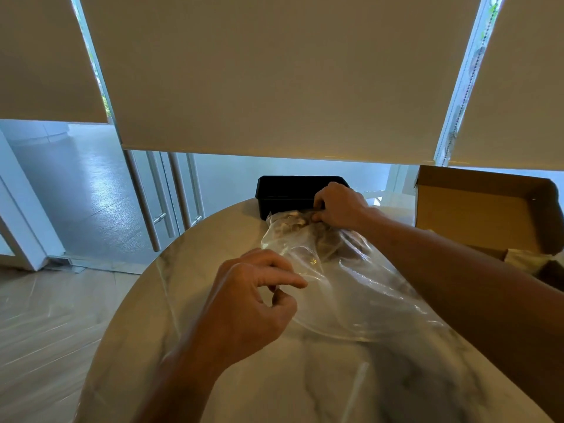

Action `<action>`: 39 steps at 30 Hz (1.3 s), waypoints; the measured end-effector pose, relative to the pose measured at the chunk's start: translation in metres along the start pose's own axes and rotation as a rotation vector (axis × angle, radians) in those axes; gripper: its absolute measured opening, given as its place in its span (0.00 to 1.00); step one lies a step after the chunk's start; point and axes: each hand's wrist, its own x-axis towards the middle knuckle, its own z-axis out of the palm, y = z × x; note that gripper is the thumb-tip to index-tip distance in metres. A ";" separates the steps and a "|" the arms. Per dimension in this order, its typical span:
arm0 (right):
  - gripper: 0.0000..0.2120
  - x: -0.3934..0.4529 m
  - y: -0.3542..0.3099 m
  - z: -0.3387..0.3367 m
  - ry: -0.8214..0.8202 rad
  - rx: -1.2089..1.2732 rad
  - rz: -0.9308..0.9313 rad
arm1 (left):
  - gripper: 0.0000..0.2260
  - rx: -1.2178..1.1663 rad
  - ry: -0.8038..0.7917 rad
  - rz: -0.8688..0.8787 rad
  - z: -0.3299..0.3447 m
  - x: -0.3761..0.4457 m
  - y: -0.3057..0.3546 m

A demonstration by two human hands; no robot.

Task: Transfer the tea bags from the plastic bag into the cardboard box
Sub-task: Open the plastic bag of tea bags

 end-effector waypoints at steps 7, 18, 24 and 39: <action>0.06 -0.058 -0.027 -0.051 -0.083 0.379 -0.060 | 0.11 0.021 0.025 -0.047 -0.001 0.000 0.002; 0.09 -0.213 -0.068 -0.075 -0.036 0.385 -0.164 | 0.15 0.114 0.022 -0.073 0.000 -0.012 0.010; 0.11 -0.244 -0.060 -0.054 0.140 0.372 -0.161 | 0.15 0.054 0.140 -0.069 -0.004 -0.032 0.013; 0.37 -0.272 -0.037 -0.065 0.095 0.057 0.111 | 0.21 0.049 0.208 -0.103 0.002 -0.037 0.010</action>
